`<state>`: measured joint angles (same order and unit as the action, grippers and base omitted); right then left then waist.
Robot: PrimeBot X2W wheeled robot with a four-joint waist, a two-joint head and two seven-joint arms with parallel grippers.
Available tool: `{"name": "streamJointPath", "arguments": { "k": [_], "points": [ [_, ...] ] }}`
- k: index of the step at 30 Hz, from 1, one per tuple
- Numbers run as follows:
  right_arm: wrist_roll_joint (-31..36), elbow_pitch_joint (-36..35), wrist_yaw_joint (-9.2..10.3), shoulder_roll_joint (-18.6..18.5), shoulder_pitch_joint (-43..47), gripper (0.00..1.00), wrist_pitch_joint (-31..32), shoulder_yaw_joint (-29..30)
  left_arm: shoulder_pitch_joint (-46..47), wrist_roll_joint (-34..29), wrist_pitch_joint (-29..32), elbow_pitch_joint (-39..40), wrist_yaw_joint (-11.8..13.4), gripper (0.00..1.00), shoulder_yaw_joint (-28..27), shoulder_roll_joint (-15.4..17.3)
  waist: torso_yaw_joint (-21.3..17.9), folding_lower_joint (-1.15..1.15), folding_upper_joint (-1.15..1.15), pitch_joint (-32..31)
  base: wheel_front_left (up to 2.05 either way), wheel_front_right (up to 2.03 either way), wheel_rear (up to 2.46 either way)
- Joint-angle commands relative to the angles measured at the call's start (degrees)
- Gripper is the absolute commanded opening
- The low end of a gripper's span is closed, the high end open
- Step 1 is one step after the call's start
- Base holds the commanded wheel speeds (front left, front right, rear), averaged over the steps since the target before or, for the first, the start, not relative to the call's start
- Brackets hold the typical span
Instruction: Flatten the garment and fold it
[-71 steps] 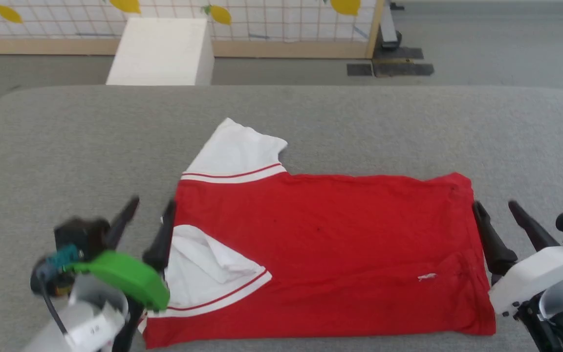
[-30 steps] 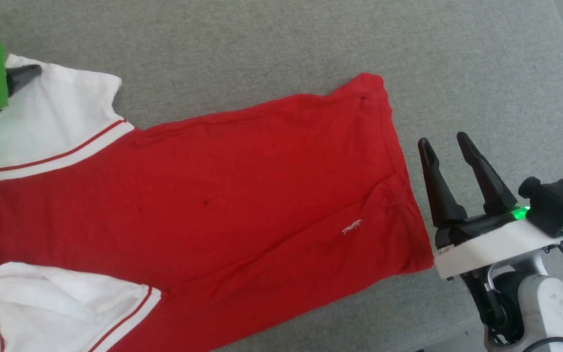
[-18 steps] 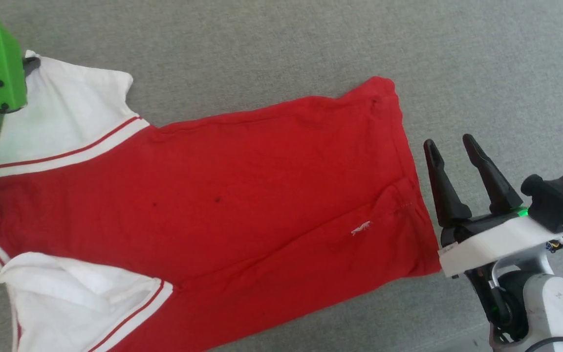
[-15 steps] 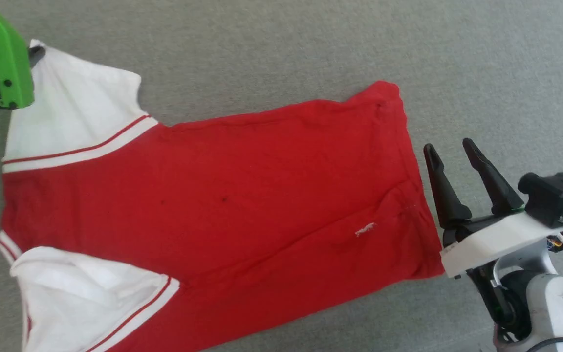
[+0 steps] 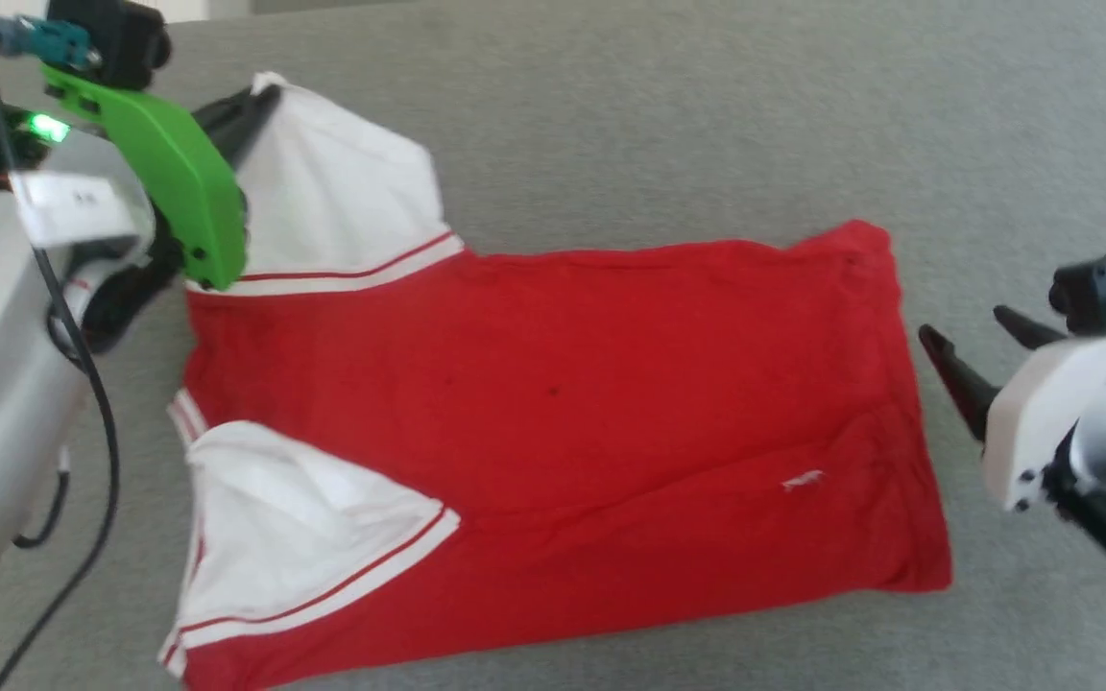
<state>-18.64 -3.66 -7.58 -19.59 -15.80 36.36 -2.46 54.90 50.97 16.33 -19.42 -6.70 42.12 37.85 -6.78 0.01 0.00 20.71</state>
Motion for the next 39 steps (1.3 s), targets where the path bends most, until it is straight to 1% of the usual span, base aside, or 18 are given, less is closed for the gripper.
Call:
{"name": "streamJointPath", "arguments": {
  "k": [1, 5, 8, 14, 20, 27, 28, 30, 35, 39],
  "points": [
    [-0.95, 0.73, 0.09, -1.02, -2.11, 1.00, 1.91, -0.51, -1.57, -0.65, -1.06, 1.79, 0.84, 0.00, -0.10, -0.08, 4.80, -0.01, 0.00, -3.04, 0.00, 0.00, 0.00],
    [-2.75, 3.65, 0.09, -5.43, -6.31, 1.00, 7.78, -2.84, -4.74, -1.11, -3.20, 8.68, 3.46, 0.00, -0.40, 0.37, 7.62, -0.01, 0.00, -2.75, 0.00, 0.00, 0.00],
    [-3.46, 6.40, 0.09, -8.07, -9.68, 1.00, 10.88, -4.92, -7.03, -1.57, -4.43, 13.95, 5.53, 0.00, -0.58, 0.92, 9.40, -0.01, 0.00, -2.11, 0.00, 0.00, 0.00],
    [-2.52, 12.32, 0.09, -12.25, -15.89, 1.00, 13.67, -9.33, -10.66, -2.94, -4.93, 22.90, 9.08, 0.00, 0.26, 1.56, 12.39, -0.01, 0.00, -0.15, 0.00, 0.00, 0.00],
    [-2.24, 17.99, 0.09, -13.76, -20.00, 1.00, 14.22, -13.73, -12.22, -3.83, -4.78, 28.19, 11.16, 0.00, 0.90, 1.71, 14.68, -0.01, 0.00, 2.07, 0.00, 0.00, 0.00],
    [-4.03, 23.61, 0.09, -14.88, -20.46, 1.00, 14.94, -19.76, -12.86, -4.20, -4.76, 29.90, 11.94, 0.00, 1.66, 1.15, 16.24, -0.01, 0.00, 3.73, 0.00, 0.00, 0.00],
    [-4.63, 24.27, 0.09, -14.99, -20.39, 0.95, 14.73, -20.53, -12.98, -4.14, -4.83, 29.83, 11.97, 0.00, 1.74, 1.02, 16.34, -0.01, 0.00, 3.84, 0.00, 0.00, 0.00],
    [-5.53, 25.02, 0.09, -15.16, -20.48, 0.00, 13.98, -21.71, -13.22, -3.87, -5.05, 29.45, 12.04, 0.00, 1.74, 0.78, 16.41, -0.01, 0.00, 3.94, 0.00, 0.00, 0.00],
    [-7.00, 26.24, 0.09, -14.45, -21.55, 0.00, 9.73, -21.13, -14.26, -3.20, -6.58, 27.29, 12.41, 0.00, 1.13, 0.54, 15.69, -0.01, 0.00, 2.53, 0.00, 0.00, 0.00],
    [-8.08, 26.35, 0.09, -13.24, -21.78, 0.00, 4.86, -18.68, -16.33, -2.23, -8.64, 25.74, 13.42, 0.00, 0.05, 0.63, 14.61, -0.01, 0.00, -0.27, 0.00, 0.00, 0.00]
  ]
}}
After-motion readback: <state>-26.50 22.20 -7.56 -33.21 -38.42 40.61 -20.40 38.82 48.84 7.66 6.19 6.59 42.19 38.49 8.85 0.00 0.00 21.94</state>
